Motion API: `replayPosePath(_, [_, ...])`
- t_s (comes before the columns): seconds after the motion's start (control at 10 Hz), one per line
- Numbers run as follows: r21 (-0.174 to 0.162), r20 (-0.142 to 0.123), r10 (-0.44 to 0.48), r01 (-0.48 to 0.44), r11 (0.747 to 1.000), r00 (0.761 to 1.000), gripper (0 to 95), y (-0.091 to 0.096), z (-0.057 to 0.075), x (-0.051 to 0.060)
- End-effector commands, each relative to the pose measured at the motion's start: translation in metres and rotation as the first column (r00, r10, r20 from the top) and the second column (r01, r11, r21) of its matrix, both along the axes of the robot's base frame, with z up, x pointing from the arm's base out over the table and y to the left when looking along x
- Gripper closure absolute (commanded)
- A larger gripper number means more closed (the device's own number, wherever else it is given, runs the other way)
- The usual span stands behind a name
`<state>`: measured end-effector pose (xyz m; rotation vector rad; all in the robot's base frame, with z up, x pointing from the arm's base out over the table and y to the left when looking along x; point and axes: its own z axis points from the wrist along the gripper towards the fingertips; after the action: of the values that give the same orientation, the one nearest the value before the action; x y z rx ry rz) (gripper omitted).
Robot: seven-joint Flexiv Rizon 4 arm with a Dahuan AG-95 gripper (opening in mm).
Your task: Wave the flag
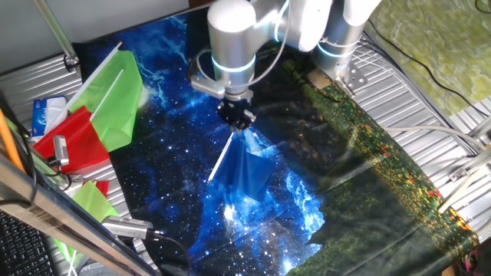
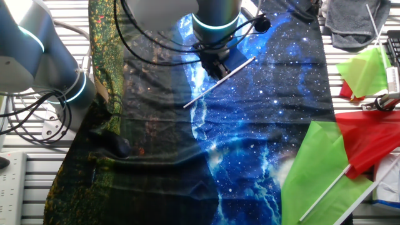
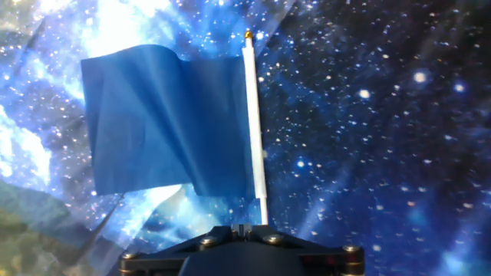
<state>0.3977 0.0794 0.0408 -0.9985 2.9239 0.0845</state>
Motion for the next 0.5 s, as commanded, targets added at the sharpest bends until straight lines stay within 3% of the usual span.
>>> replayPosePath(0.1, [-0.002, 0.0, 0.014, -0.014, 1.0, 1.0, 76.0, -0.008, 0.006, -0.004])
replayPosePath(0.5, [-0.006, 0.005, 0.03, -0.03, 1.0, 1.0, 76.0, -0.015, -0.009, -0.004])
